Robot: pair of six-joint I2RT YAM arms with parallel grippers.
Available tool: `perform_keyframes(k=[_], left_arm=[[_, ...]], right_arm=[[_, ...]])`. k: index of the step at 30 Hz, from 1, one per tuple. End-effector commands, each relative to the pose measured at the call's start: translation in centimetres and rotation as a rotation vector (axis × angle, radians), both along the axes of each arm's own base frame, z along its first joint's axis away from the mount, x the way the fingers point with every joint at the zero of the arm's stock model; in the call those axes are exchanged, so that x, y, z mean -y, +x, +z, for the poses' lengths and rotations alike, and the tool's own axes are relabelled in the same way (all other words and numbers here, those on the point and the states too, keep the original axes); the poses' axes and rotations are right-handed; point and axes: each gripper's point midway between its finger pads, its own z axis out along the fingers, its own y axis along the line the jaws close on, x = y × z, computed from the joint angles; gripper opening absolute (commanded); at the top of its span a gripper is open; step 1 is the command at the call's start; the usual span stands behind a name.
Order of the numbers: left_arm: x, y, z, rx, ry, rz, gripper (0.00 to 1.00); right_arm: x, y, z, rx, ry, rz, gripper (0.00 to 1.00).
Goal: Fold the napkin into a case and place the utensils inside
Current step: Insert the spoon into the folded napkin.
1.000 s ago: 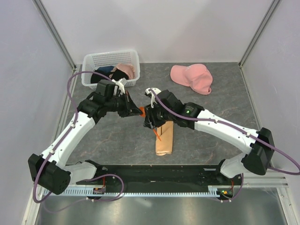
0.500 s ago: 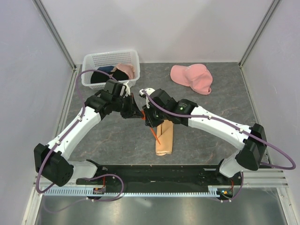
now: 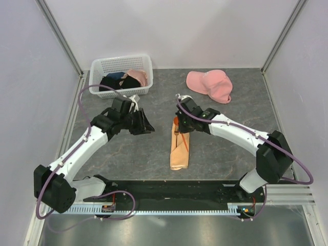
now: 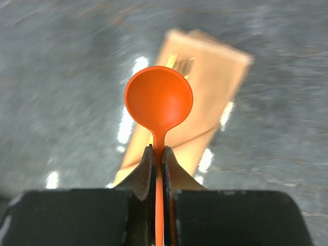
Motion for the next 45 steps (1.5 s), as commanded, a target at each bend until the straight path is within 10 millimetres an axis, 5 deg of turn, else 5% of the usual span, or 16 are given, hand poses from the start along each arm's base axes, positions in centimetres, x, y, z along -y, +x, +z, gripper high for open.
perform_keyframes(k=[1,2,5,13,23,32,45], left_arm=[[1.3,-1.1,-2.0,-0.022,-0.143,0.049,0.23],[1.9,-1.5,-2.5,-0.046,-0.182,0.05,0.13],[3.5,-3.1,-5.3,-0.097,-0.2,-0.002,0.07],[8.7,-4.5,-6.8,-0.113,-0.235,-0.139,0.02],[13.4,-7.6,-10.2,-0.211,-0.194,-0.295,0.02],[14.4,-10.2,-12.9,-0.281,-0.146,-0.327,0.02],[14.2,-10.3,-14.7,-0.305,-0.119,-0.305,0.02]], right_arm=[[1.5,4.8,0.8,0.134,0.03,-0.182,0.0],[1.9,6.0,0.6,0.169,0.013,-0.221,0.0],[1.9,7.9,-0.6,0.215,0.013,-0.269,0.0],[1.6,9.9,-5.0,0.238,0.011,-0.363,0.0],[2.1,10.9,-5.9,0.288,-0.008,-0.381,0.0],[2.9,10.8,-6.5,0.259,-0.028,-0.384,0.0],[3.6,8.0,-6.6,0.179,0.018,-0.41,0.0]])
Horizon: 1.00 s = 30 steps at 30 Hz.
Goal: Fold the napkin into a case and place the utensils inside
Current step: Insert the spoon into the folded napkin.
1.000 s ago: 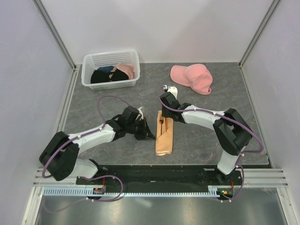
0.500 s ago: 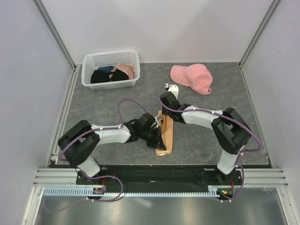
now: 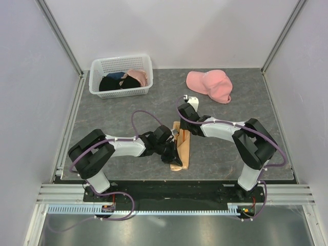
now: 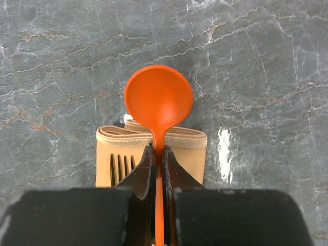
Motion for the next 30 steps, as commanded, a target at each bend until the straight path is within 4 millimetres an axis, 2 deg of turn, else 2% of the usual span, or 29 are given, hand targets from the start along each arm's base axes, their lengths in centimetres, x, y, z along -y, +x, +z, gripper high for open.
perform_keyframes(k=[1,12,19,30], left_arm=[[0.8,0.4,0.1,0.011,-0.019,0.015,0.02],[0.6,0.4,-1.6,-0.007,0.015,0.015,0.02],[0.8,0.4,-1.6,-0.007,0.013,0.014,0.02],[0.9,0.6,-1.2,0.001,0.006,0.016,0.02]], right_arm=[[0.0,-1.0,1.7,0.003,0.062,-0.017,0.0],[0.4,-2.7,1.2,-0.023,0.073,-0.015,0.0],[0.3,-4.7,-0.1,-0.084,0.103,-0.013,0.0],[-0.1,-7.2,-0.3,-0.143,0.148,-0.03,0.0]])
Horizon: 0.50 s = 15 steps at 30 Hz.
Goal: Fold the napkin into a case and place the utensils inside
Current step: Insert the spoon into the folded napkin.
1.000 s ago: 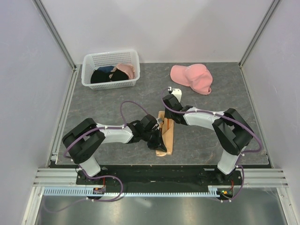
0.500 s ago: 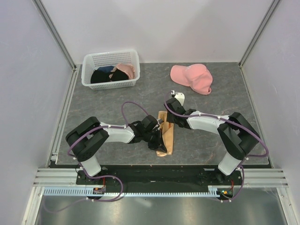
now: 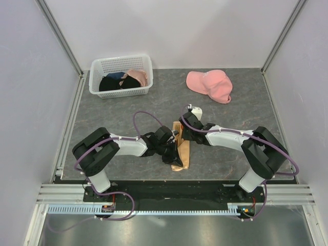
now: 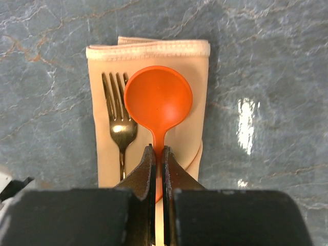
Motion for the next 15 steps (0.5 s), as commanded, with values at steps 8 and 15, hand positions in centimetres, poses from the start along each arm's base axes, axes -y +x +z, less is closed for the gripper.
perform_keyframes(k=[8,15], left_arm=[[0.6,0.5,0.3,0.02,-0.004,0.019,0.02],[0.8,0.3,1.3,0.044,-0.034,0.002,0.02]], right_arm=[[-0.1,-1.9,0.0,-0.043,0.051,-0.033,0.0],[0.0,-1.1,1.4,-0.004,0.01,-0.015,0.24]])
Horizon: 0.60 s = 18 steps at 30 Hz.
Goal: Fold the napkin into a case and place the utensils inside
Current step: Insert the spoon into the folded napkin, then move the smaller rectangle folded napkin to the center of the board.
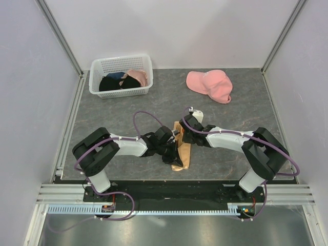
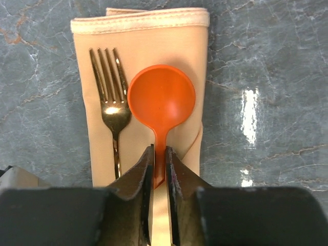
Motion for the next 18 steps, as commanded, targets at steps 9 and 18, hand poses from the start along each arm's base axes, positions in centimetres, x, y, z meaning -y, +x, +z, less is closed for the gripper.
perform_keyframes(k=[9,18], left_arm=[[0.5,0.9,4.8,0.149,-0.085,-0.001,0.17],[-0.9,1.0,6.2,0.198,-0.076,0.041,0.12]], right_arm=[[-0.8,3.0,6.7,0.138,-0.05,0.047,0.51],[-1.2,1.7,8.5,0.132,-0.038,0.129,0.56]])
